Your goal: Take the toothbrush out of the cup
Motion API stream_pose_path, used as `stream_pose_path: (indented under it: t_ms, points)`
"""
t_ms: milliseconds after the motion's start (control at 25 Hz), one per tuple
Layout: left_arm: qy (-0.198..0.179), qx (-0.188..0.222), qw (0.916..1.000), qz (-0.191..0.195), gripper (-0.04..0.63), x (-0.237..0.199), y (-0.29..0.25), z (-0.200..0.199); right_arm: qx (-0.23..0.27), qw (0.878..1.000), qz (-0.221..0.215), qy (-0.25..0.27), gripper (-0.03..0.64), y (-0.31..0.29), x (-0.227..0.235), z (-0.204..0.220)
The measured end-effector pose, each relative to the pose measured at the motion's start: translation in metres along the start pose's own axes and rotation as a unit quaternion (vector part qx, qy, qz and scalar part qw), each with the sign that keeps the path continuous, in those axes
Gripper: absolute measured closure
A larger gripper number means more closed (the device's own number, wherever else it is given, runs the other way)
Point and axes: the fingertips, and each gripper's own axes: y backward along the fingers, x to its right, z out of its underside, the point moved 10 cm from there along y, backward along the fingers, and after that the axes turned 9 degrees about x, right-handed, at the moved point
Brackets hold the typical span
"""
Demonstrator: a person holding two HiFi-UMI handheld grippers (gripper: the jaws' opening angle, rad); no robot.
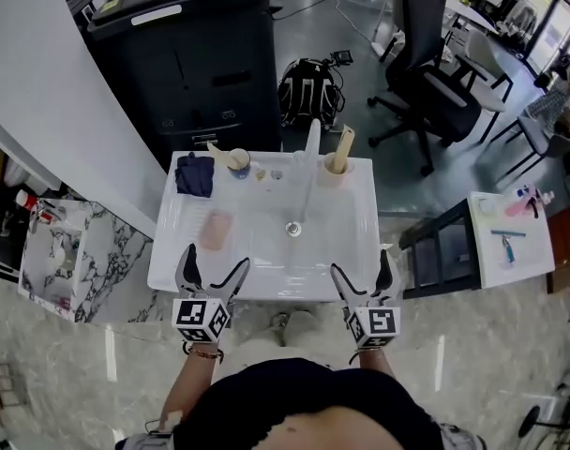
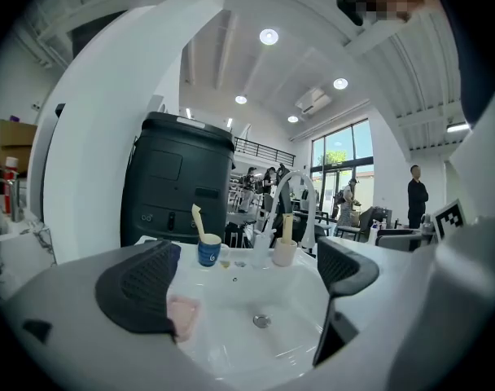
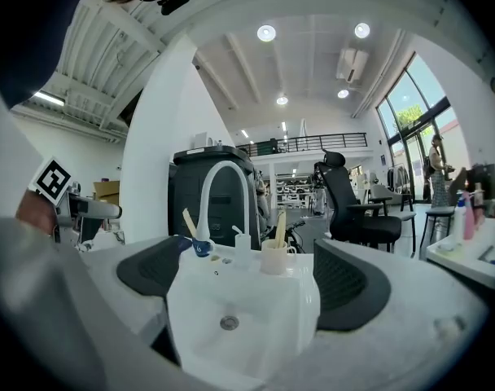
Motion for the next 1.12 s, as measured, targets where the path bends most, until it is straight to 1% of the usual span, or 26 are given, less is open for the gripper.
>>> stream_pose_path:
  t_ms: [80, 240, 360, 440, 520, 560, 640, 720, 800, 880, 1000, 1120]
  points:
    - [0.006, -0.004, 1.0, -0.006, 0.058, -0.003, -0.01, 0.002, -0.006, 1.0, -0.001, -0.007, 0.11, -0.006, 0.004, 0.003]
    - [-0.003, -0.007, 0.9998, -0.02, 0.058, -0.005, -0.034, 0.004, -0.012, 1.0, -0.019, -0.001, 0.11, -0.024, 0.013, 0.002]
    - [-0.006, -0.012, 0.9996, -0.027, 0.058, -0.004, -0.057, 0.006, -0.004, 0.999, -0.033, 0.011, 0.11, -0.04, 0.026, -0.006]
    - [-0.003, -0.005, 0.9999, -0.016, 0.058, -0.006, -0.073, 0.007, -0.001, 0.999, -0.036, 0.016, 0.11, -0.05, 0.035, -0.009]
    - [0.002, 0.011, 0.9999, 0.0, 0.058, -0.01, -0.09, 0.006, 0.0, 0.999, -0.036, 0.014, 0.11, -0.062, 0.043, -0.01]
    - [0.001, 0.014, 0.9999, 0.001, 0.058, -0.014, -0.099, 0.005, 0.0, 0.999, -0.035, 0.013, 0.11, -0.067, 0.046, -0.01]
    - [-0.007, 0.009, 0.9999, -0.012, 0.059, -0.023, -0.115, 0.005, 0.0, 0.999, -0.034, 0.012, 0.11, -0.076, 0.05, -0.01]
    - [-0.014, 0.003, 0.9993, -0.034, 0.059, -0.035, -0.133, 0.007, 0.003, 1.0, -0.029, 0.007, 0.11, -0.082, 0.053, -0.01]
    - [-0.009, -0.002, 0.9986, -0.052, 0.06, -0.048, -0.153, 0.009, 0.005, 1.0, -0.024, -0.002, 0.11, -0.088, 0.056, -0.009]
    - [-0.005, -0.003, 0.9982, -0.059, 0.06, -0.058, -0.173, 0.01, -0.001, 1.0, -0.026, -0.004, 0.11, -0.092, 0.058, -0.008]
    - [-0.019, -0.012, 0.9978, -0.063, 0.06, -0.07, -0.2, 0.009, -0.008, 0.999, -0.033, 0.002, 0.11, -0.099, 0.062, -0.006]
    - [-0.027, -0.028, 0.9968, -0.069, 0.06, -0.082, -0.225, 0.012, -0.01, 0.999, -0.03, 0.0, 0.11, -0.104, 0.07, -0.005]
